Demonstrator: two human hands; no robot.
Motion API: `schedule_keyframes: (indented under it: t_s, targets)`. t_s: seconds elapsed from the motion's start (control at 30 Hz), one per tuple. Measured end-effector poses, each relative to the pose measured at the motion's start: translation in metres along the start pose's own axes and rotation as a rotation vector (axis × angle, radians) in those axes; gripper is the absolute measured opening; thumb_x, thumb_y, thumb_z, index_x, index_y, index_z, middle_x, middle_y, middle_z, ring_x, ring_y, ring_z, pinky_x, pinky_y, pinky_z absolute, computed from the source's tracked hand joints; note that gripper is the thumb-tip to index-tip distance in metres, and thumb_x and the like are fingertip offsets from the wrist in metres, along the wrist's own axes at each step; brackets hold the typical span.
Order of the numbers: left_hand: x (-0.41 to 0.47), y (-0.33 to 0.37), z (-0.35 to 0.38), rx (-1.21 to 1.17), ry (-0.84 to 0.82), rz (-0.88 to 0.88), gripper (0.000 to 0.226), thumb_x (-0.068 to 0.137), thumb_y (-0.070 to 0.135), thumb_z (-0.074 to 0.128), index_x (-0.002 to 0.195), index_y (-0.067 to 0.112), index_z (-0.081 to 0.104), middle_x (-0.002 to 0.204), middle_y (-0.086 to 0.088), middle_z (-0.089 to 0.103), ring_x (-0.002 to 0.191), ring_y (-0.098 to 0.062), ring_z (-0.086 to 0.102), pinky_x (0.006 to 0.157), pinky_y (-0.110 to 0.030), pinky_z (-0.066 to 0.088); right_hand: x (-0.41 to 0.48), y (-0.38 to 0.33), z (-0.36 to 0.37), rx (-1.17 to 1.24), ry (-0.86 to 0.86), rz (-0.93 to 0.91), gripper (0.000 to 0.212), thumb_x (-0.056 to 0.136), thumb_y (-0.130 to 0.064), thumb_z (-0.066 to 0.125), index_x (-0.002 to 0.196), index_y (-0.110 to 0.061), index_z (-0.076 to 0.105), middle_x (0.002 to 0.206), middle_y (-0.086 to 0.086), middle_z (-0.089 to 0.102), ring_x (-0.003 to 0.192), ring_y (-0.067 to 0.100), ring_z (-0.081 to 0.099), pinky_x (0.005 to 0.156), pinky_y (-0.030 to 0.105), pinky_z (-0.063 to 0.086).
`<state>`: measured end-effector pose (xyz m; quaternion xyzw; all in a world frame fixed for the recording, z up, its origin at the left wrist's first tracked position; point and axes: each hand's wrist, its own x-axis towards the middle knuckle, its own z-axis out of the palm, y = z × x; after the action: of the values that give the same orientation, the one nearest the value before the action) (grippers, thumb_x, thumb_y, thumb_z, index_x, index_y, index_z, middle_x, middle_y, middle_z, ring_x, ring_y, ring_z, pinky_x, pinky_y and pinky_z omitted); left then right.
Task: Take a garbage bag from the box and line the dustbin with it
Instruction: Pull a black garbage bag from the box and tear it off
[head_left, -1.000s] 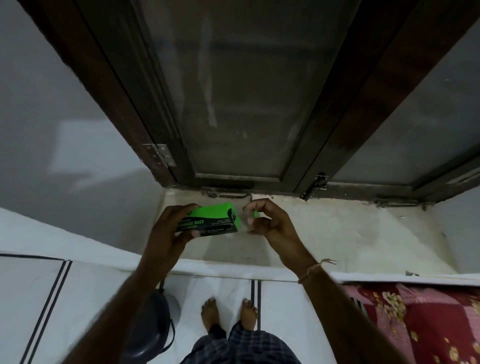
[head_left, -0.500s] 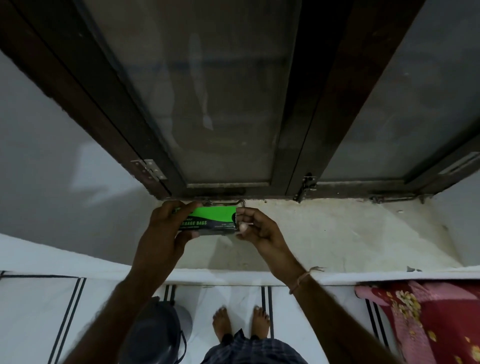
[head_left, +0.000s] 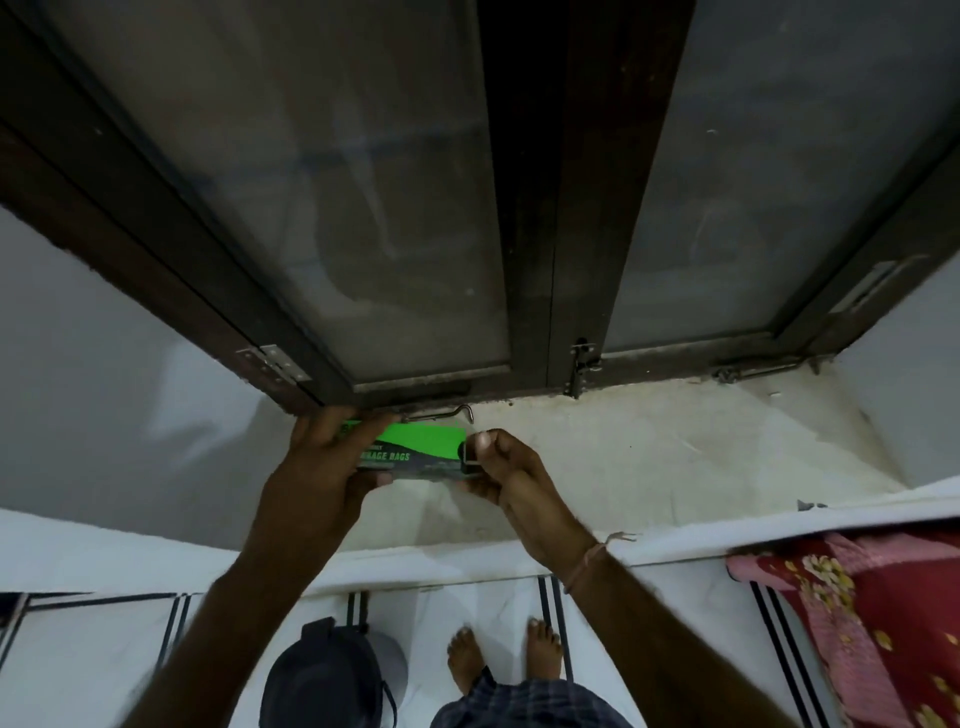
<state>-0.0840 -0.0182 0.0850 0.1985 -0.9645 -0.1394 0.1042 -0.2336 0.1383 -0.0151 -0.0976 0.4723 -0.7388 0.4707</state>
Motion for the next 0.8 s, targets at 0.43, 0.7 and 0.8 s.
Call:
schedule_keyframes:
  t_s: [0.43, 0.7, 0.8]
  targets:
    - [0.0, -0.006, -0.01, -0.169, -0.068, -0.095, 0.055, 0.085, 0.01, 0.079, 0.137, 0.018, 0.062, 0.133, -0.009, 0.056, 0.119, -0.025, 0.054, 0.091, -0.035, 0.05, -0.001, 0.001, -0.006, 0.134, 0.092, 0.02, 0.018, 0.101, -0.007, 0.059, 0.115, -0.005, 0.071, 0.115, 0.013, 0.074, 0.103, 0.021, 0.071, 0.079, 0.029, 0.064]
    - [-0.026, -0.057, 0.068, -0.227, -0.05, -0.343, 0.058, 0.084, -0.002, 0.076, 0.136, 0.017, 0.059, 0.132, -0.018, 0.052, 0.114, -0.037, 0.062, 0.092, -0.043, 0.055, -0.011, 0.002, -0.036, 0.013, 0.435, -0.075, 0.018, 0.097, -0.007, 0.067, 0.113, -0.001, 0.072, 0.117, 0.022, 0.071, 0.11, 0.029, 0.066, 0.085, 0.034, 0.063]
    - [-0.032, -0.061, 0.082, -0.061, -0.01, -0.345, 0.071, 0.079, 0.009, 0.083, 0.143, 0.025, 0.056, 0.151, -0.023, 0.044, 0.138, -0.045, 0.045, 0.108, -0.061, 0.045, -0.017, -0.004, -0.029, 0.009, 0.387, -0.082, 0.018, 0.098, -0.006, 0.064, 0.114, 0.0, 0.071, 0.114, 0.018, 0.071, 0.108, 0.028, 0.067, 0.081, 0.031, 0.063]
